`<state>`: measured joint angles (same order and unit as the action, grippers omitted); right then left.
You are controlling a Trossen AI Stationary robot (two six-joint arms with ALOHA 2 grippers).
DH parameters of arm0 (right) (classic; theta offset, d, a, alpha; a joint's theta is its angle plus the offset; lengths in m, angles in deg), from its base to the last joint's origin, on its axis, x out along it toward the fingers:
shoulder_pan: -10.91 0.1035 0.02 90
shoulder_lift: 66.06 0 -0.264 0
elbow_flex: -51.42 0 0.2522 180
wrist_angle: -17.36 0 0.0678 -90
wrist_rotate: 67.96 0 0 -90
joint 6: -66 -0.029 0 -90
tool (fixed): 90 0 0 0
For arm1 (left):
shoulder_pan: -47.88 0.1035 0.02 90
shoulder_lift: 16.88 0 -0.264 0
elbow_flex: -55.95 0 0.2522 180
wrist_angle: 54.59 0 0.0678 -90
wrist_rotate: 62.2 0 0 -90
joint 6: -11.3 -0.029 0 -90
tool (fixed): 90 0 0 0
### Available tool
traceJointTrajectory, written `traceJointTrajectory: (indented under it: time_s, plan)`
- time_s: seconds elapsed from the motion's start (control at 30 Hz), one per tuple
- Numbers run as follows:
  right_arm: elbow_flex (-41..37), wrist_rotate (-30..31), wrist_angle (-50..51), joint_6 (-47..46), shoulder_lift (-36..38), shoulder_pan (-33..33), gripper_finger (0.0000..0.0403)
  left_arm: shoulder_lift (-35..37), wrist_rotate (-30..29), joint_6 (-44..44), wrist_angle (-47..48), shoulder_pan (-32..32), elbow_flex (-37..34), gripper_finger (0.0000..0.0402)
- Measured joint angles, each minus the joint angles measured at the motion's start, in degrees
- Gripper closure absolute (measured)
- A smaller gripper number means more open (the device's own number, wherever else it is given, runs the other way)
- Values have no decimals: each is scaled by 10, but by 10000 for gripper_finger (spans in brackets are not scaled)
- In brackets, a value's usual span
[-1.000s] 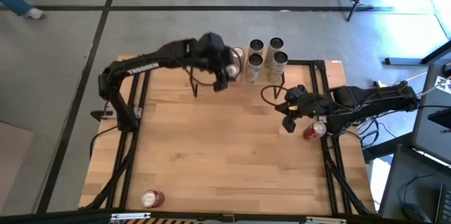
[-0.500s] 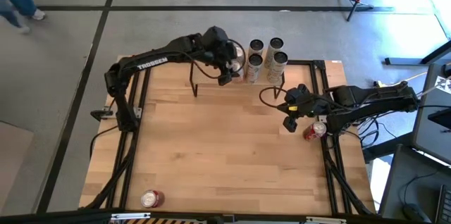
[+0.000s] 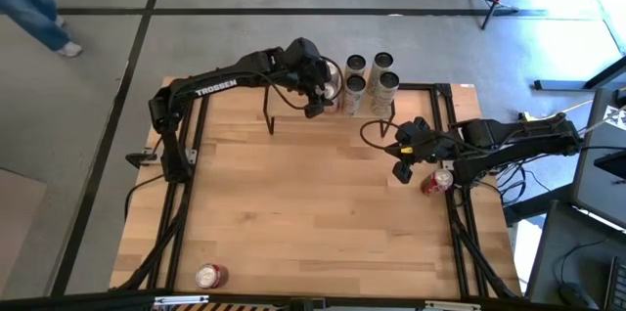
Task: Place canned beverage on shelf
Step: Put the orange and white soda can aligned with other orange and white soda can on the shelf
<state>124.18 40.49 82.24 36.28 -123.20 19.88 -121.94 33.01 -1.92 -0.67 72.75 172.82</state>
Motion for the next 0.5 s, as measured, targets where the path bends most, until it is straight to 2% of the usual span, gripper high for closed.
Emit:
traceJointTrajectory:
  time_s: [0.5]
  plan:
    - [0,0,-2,-5,0,0,386,0,-2,10,-1,0,0,123]
